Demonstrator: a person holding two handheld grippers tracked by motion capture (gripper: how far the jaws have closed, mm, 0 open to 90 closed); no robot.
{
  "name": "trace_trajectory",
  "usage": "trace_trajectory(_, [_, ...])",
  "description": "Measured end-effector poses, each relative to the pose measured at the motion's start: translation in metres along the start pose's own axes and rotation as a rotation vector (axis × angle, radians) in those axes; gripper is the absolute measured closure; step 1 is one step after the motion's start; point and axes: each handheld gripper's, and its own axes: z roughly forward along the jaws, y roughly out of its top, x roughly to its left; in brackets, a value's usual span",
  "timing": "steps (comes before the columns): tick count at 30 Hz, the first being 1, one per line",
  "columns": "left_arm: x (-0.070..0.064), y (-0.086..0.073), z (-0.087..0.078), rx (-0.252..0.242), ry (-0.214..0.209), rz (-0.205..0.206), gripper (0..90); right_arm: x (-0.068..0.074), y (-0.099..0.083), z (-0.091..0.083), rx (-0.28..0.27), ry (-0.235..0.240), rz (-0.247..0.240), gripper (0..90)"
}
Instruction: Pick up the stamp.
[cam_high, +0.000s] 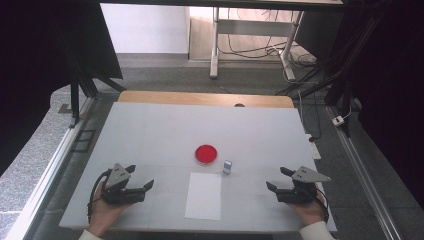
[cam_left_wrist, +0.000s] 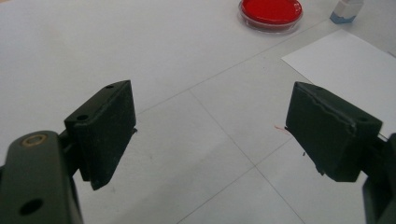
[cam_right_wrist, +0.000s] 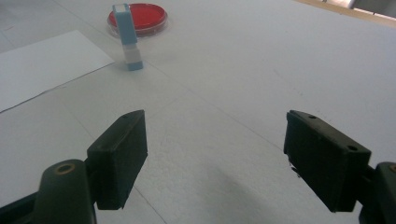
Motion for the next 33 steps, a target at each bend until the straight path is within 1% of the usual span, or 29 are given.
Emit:
trace_trajectory(3, [0.000,0.000,0.001,0.002,-0.005,0.002,16.2,0.000,0.000,0.000,0.000,-0.002,0.001,21.2])
trace_trajectory(4, [0.000,0.000,0.001,0.003,-0.005,0.003,16.3,0.000,0.000,0.000,-0.007,0.003,0.004,21.2])
trace_trajectory(7, [0.000,0.000,0.000,-0.001,-0.004,0.002,16.4,0.000,0.001,0.000,-0.004,-0.002,0.004,21.5])
trace_trajectory(8, [0.000,0.000,0.000,-0.003,-0.002,0.003,16.5,0.001,0.001,0.000,-0.011,-0.001,0.006,21.8])
trace_trajectory(13, [0.001,0.000,0.003,0.000,-0.006,0.006,16.5,0.002,0.007,-0.003,-0.014,-0.003,0.020,22.5])
trace_trajectory(14, [0.001,0.000,0.003,0.000,-0.006,0.007,16.6,0.003,0.009,-0.004,-0.018,-0.010,0.020,22.6])
trace_trajectory(19, [0.001,0.002,0.003,-0.005,-0.010,0.012,16.6,0.007,0.017,-0.004,-0.030,-0.004,0.016,24.1])
trace_trajectory(20, [0.001,0.002,0.003,-0.005,-0.011,0.010,16.6,0.009,0.019,-0.004,-0.028,-0.006,0.006,24.1])
trace_trajectory(23, [0.001,0.002,0.004,-0.003,-0.011,0.011,16.6,0.012,0.025,-0.005,-0.027,-0.008,-0.003,23.9])
trace_trajectory(24, [0.001,0.002,0.004,-0.002,-0.011,0.013,16.6,0.013,0.029,-0.006,-0.037,-0.009,-0.010,23.9])
trace_trajectory(27, [0.001,0.002,0.004,-0.004,-0.009,0.009,16.5,0.016,0.041,-0.011,-0.068,-0.019,-0.009,23.9])
trace_trajectory(31, [0.001,0.001,0.002,-0.004,-0.006,0.011,16.5,0.020,0.048,-0.011,-0.085,-0.025,-0.012,23.9])
trace_trajectory(33, [0.002,0.001,0.002,-0.006,-0.005,0.008,16.5,0.021,0.051,-0.008,-0.080,-0.021,-0.021,23.9])
